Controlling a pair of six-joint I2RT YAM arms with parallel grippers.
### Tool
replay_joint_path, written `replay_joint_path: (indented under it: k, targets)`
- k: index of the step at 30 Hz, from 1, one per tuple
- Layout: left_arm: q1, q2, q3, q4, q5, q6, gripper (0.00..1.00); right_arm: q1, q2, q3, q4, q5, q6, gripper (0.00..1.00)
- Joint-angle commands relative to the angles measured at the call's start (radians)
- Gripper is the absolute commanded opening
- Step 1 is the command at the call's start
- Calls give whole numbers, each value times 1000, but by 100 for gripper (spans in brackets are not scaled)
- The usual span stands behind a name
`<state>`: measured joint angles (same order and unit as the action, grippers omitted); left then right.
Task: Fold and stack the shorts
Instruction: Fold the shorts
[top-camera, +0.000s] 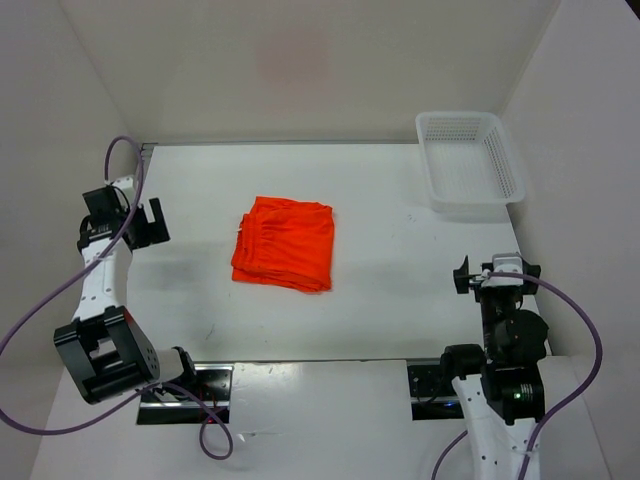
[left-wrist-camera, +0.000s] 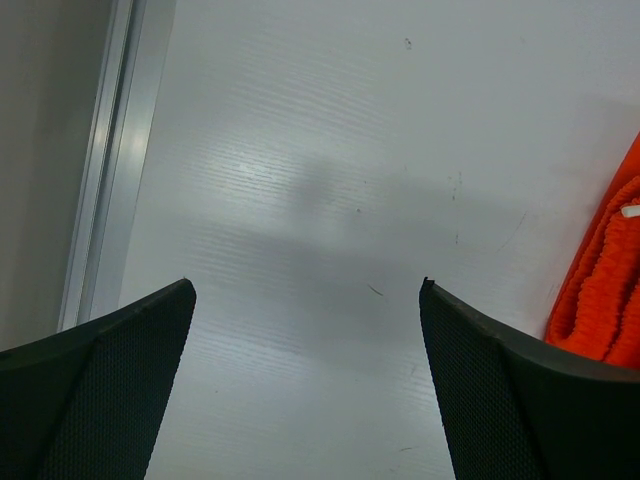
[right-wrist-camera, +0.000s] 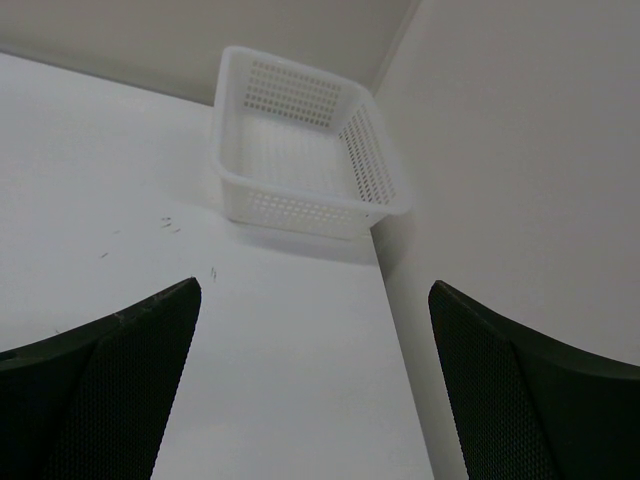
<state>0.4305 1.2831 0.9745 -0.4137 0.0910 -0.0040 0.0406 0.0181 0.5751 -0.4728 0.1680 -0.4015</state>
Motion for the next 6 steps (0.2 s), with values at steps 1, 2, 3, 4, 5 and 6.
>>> replay_joint_path:
  k: [1,2,3,4,5,6]
  targets:
    - [5,-44,-19,41,26,4,99,-19,-12,-14,-13,1,23,99]
    - [5,-44,-19,41,38,4,99,-30,-12,-14,-13,1,23,99]
    - [5,-44,-19,41,38,4,99,-30,-12,-14,-13,1,23,99]
    - [5,-44,-19,41,38,4,99,-30,-12,-14,-13,1,23,99]
    - [5,-44,-19,41,38,4,99,-30,-12,-14,-13,1,23,99]
    - [5,-53,-19,41,38,4,99,-30,-12,-23,-13,1,23,99]
